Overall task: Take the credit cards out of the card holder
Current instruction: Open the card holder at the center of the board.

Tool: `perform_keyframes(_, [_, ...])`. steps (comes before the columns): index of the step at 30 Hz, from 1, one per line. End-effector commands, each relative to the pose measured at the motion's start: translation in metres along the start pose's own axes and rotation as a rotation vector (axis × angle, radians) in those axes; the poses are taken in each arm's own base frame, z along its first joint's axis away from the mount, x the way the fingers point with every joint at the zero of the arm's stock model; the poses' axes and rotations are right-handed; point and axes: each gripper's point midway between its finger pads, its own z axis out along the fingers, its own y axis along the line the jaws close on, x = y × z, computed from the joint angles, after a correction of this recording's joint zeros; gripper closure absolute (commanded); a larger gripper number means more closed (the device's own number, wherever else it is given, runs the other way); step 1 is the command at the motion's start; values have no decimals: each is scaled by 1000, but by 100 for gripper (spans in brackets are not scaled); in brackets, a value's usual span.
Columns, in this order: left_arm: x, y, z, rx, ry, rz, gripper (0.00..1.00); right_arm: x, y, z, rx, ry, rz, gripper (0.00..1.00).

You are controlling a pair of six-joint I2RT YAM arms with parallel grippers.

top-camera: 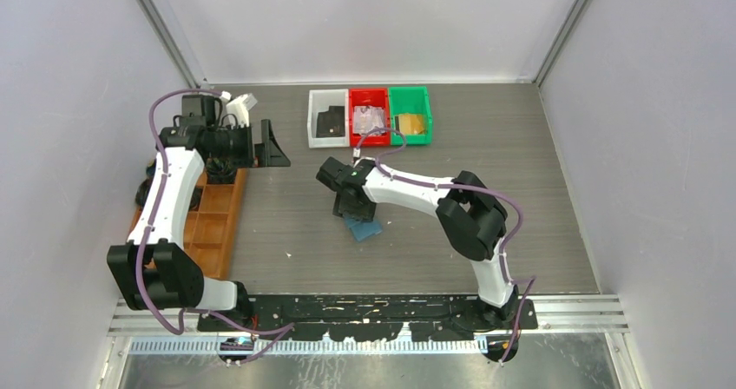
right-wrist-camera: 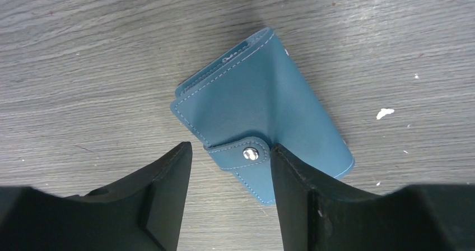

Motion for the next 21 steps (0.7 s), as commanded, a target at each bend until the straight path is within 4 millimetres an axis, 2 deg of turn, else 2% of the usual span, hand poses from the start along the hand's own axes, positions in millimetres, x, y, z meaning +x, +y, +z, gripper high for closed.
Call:
perform_keyframes(1, [-16,-13,-18,-6,-70,82,0,-8,10,-6,-4,-40,59,43])
perform_keyframes(5, [-15,-13,-20,-13,-71,87,0,-3,13,-3,-1,-35,51,53])
perform_keyframes(8, [-16,-12,-22,-27,-79,102,0,2,9,0,21,-30,41,55])
perform_keyframes(10, [-17,-12,-22,-30,-82,106,0,3,5,1,37,-32,36,53])
perform_keyframes(14, [-17,-14,-23,-28,-86,103,0,0,5,-7,53,-61,17,42])
perform_keyframes(18, [-15,-14,-24,-30,-86,101,0,-9,11,-27,79,-149,-41,41])
perform_keyframes(21, [-15,-14,-26,-35,-91,107,0,-6,19,-38,62,-155,-48,40])
